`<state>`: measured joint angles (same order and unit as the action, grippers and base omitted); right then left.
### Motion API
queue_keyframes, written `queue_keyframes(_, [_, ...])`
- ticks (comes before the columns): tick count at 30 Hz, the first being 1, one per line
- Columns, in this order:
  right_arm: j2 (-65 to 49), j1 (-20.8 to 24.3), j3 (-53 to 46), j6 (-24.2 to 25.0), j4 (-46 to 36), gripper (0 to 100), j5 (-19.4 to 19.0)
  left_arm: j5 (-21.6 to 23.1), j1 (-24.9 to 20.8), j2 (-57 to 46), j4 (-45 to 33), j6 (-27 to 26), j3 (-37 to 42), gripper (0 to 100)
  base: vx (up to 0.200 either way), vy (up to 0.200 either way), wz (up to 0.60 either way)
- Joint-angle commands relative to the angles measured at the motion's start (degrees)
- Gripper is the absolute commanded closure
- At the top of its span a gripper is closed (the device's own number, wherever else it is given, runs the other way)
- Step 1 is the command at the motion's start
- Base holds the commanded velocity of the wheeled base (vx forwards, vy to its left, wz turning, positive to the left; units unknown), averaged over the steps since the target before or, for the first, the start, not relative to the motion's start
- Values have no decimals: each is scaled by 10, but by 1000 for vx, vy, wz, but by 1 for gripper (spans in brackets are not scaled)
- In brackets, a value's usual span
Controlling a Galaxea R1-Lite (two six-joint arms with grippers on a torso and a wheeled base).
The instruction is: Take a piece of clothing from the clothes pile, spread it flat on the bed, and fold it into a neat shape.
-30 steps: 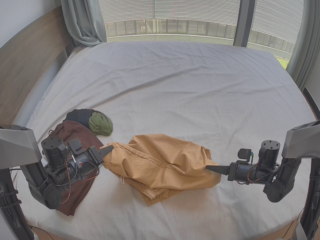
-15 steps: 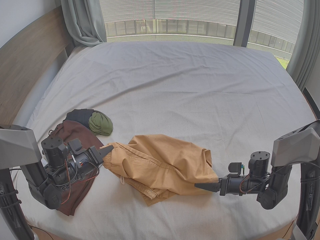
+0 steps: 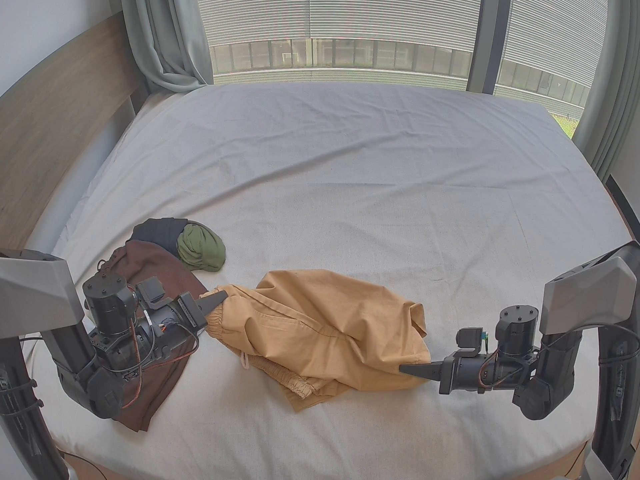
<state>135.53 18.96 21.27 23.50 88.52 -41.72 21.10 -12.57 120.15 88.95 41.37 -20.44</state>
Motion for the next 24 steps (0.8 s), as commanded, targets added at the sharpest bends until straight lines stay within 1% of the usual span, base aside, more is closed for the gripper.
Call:
queue_keyframes(1, [-7,-1,0,0,1,100,1,0,-2,-3,2,3,1,100,0,0,0])
queue_keyframes(6, [-77,-1,-15,3,-1,100,7,1,-4,-34,2,3,1,100,0,0,0])
queue_keyframes(8, [-119,-2,-16,13,-2,100,8,5,-5,-52,2,3,1,100,0,0,0])
queue_keyframes(11, [-162,-2,-14,45,-2,100,8,17,-2,-62,2,1,0,100,0,0,0])
queue_keyframes(13, [-196,-3,-12,80,-2,100,7,24,0,-74,2,1,0,100,0,0,0])
queue_keyframes(20, [-242,-13,-10,111,-2,100,6,27,0,-107,2,1,1,100,0,0,0])
queue_keyframes(24, [-239,-22,-5,110,-2,100,6,30,0,-117,2,0,1,100,0,0,0])
